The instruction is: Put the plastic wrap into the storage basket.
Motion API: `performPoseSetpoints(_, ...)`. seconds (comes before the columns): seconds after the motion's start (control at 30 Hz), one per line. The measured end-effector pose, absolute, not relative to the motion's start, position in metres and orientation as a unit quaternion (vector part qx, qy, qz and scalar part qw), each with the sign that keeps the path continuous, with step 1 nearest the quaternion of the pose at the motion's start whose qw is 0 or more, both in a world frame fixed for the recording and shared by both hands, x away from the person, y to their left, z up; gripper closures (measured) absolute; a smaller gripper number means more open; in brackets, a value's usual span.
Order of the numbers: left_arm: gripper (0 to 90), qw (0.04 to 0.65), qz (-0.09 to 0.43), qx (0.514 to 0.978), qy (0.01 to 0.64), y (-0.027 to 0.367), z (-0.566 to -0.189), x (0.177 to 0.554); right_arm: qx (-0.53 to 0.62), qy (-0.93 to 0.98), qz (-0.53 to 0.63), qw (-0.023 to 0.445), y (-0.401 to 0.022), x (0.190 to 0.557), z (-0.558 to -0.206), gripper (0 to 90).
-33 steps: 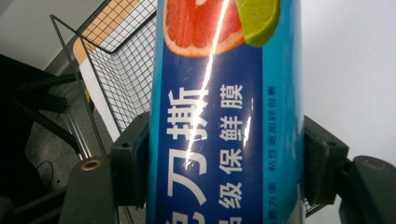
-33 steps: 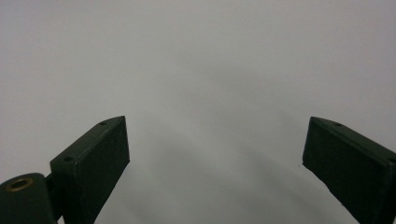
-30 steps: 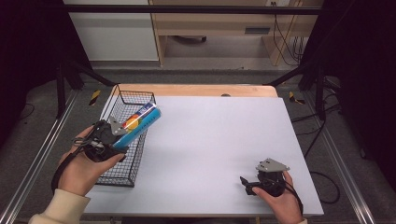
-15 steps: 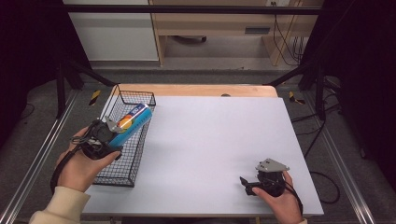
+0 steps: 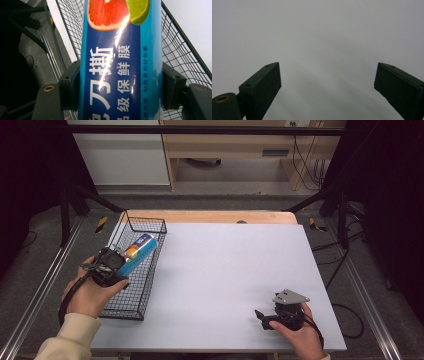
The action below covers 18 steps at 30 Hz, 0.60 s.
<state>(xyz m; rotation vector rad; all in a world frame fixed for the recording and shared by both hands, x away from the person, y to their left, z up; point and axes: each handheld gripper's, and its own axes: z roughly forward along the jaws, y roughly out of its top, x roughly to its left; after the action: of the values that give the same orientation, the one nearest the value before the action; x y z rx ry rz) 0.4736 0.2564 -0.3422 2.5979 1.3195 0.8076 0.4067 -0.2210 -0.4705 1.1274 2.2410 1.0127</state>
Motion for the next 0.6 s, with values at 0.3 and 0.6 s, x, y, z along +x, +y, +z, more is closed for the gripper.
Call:
performPoseSetpoints(0.3,31.8,0.049,0.263,0.852,0.450,0.2595,-0.3468,0.4785,0.412,0.804,0.373,0.211,-0.2233,0.4049,-0.4684,7.6)
performPoseSetpoints(0.6,31.8,0.045,0.256,0.858,0.444,0.2582,-0.3518,0.4786,0.411,0.803,0.372,0.219,-0.2253,0.4055,-0.4685,7.6)
